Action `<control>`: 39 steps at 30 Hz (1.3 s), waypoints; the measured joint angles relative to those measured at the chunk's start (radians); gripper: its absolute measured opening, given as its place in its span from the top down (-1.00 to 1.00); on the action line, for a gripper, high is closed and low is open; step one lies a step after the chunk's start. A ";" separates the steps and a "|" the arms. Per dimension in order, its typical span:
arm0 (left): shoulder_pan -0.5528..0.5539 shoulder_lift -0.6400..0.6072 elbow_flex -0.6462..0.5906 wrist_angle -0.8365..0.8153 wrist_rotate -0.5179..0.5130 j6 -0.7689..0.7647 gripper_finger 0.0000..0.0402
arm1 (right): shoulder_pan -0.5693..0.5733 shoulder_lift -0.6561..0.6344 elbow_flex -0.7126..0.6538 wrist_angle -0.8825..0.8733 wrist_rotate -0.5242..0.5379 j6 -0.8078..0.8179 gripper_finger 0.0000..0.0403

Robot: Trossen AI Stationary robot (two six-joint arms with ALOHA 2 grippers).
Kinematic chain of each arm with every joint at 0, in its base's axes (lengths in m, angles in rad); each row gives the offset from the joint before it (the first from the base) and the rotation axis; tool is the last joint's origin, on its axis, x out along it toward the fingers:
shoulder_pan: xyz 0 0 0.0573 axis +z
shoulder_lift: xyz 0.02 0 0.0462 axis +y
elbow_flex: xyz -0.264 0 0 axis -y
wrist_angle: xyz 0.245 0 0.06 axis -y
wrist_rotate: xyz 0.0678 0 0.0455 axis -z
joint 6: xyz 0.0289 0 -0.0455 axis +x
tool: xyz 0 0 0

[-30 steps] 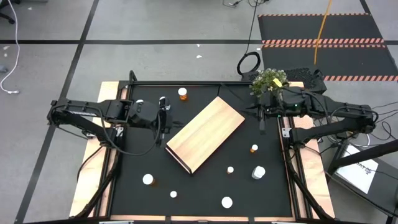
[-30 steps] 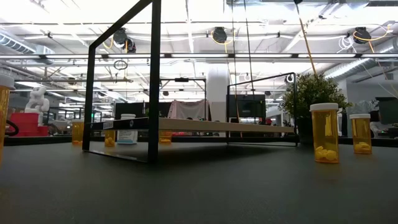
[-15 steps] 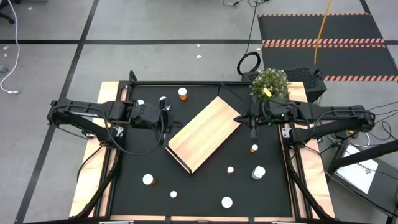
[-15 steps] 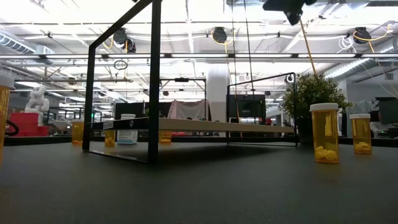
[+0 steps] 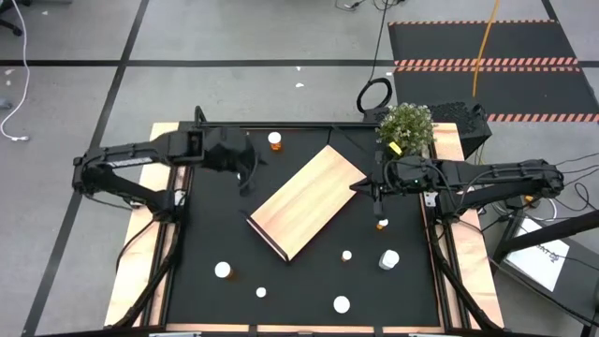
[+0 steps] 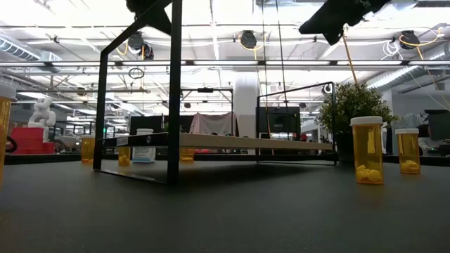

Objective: Pick and place medicine bottles onto shelf by color
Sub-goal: Put the large orange pill bottle on the shelf

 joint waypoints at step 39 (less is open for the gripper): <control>0.311 0.170 -0.003 -0.354 -0.086 -0.275 -0.22 | 0.000 0.000 0.000 0.029 0.000 -0.105 1.00</control>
